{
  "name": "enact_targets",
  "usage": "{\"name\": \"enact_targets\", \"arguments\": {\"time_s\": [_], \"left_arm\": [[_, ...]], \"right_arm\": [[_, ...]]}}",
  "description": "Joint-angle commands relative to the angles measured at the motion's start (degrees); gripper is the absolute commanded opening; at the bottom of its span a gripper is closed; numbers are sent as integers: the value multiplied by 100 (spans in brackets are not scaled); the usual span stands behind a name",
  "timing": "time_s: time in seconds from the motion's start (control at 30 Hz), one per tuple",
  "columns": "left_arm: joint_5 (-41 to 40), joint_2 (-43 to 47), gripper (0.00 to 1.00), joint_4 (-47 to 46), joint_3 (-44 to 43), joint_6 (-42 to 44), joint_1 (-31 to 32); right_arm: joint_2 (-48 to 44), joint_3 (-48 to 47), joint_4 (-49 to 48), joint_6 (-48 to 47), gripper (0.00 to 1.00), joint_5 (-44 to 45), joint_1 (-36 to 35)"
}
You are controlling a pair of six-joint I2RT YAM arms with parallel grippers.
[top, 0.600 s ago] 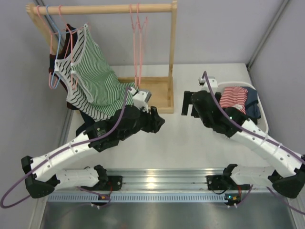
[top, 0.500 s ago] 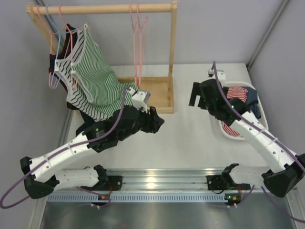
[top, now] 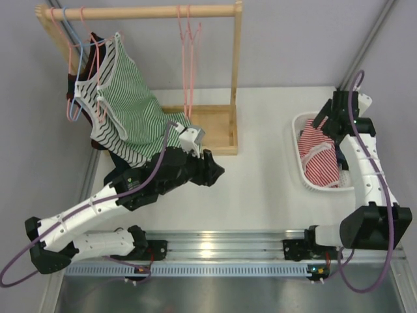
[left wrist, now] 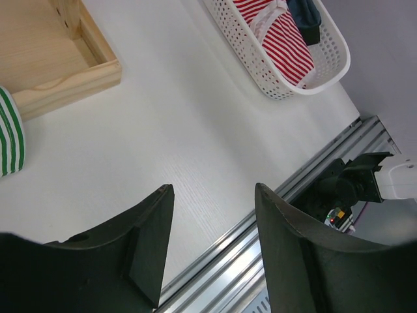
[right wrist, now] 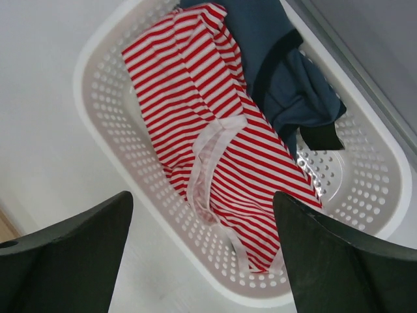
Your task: Place the tank top on the hanger
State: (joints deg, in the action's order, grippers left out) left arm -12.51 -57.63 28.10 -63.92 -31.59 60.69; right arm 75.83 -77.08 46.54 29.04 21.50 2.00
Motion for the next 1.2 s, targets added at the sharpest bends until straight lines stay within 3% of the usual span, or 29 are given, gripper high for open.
{"name": "enact_targets", "arguments": {"time_s": [0.0, 0.17, 0.57, 0.67, 0.77, 0.8, 1.03, 1.17], "left_arm": [[91, 233, 58, -261, 63, 4, 5], [100, 375, 58, -270, 160, -57, 5], [-49, 515, 57, 46, 178, -110, 5], [-137, 629, 57, 108, 240, -110, -4], [-225, 647, 57, 152, 222, -75, -4], [-234, 639, 57, 170, 222, -75, 5], [-243, 586, 57, 152, 240, -84, -4], [-216, 516, 57, 161, 196, -57, -4]], "right_arm": [[72, 315, -118, -91, 87, -163, 309], [467, 545, -470, -170, 64, -391, 731], [1820, 308, -1341, -583, 62, -1016, 1092], [1953, 272, -1437, -645, 57, -1042, 1127], [1979, 203, -1482, -689, 47, -955, 1136], [2014, 158, -1455, -689, 38, -937, 1136], [1830, -88, -1245, -698, 4, -796, 1136], [1462, -386, -1034, -680, 0, -911, 1101]]}}
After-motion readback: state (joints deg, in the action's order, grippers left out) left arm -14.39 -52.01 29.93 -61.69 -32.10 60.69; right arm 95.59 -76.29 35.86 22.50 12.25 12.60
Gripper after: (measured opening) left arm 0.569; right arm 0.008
